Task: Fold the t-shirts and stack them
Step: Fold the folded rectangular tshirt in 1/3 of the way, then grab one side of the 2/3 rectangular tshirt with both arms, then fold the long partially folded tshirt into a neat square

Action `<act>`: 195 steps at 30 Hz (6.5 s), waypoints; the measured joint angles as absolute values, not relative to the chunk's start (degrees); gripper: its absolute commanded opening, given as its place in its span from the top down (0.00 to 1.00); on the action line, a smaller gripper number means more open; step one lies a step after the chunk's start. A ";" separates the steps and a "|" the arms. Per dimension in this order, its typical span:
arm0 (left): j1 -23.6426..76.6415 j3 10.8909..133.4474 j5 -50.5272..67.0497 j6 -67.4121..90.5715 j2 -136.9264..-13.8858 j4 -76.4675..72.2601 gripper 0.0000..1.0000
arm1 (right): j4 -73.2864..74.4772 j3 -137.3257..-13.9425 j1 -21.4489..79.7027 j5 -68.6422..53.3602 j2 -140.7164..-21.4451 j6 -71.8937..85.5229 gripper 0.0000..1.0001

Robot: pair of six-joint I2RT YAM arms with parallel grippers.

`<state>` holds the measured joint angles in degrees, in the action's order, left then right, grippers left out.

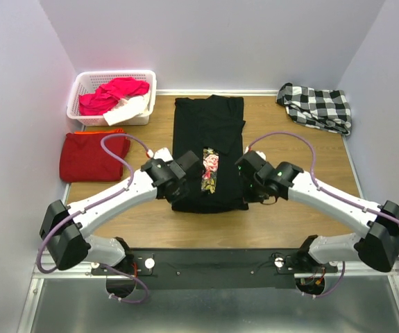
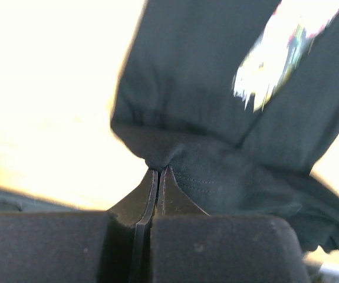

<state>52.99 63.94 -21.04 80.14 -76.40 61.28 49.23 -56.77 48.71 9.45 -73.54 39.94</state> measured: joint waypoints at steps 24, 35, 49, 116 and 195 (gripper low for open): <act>27.16 96.49 -25.30 42.83 -113.65 40.73 1.00 | 33.30 -89.52 25.56 6.24 -114.50 21.23 0.99; 24.08 110.02 -23.09 35.31 -127.42 38.59 1.00 | 32.91 -98.54 23.05 6.13 -122.02 20.86 0.99; 21.43 115.13 -20.34 31.18 -131.96 33.32 0.64 | 33.95 -105.97 19.03 6.13 -128.49 20.34 0.50; 21.10 55.53 5.32 26.17 -96.79 18.92 0.61 | 22.90 -61.56 24.80 -7.55 -99.88 27.07 0.36; 21.15 93.34 2.44 24.23 -101.43 42.41 1.00 | 37.76 -74.39 23.66 0.60 -88.33 27.92 0.99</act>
<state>21.15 93.34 2.44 24.23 -101.43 42.41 37.76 -74.39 23.66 0.60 -88.33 27.92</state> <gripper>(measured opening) 0.014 0.016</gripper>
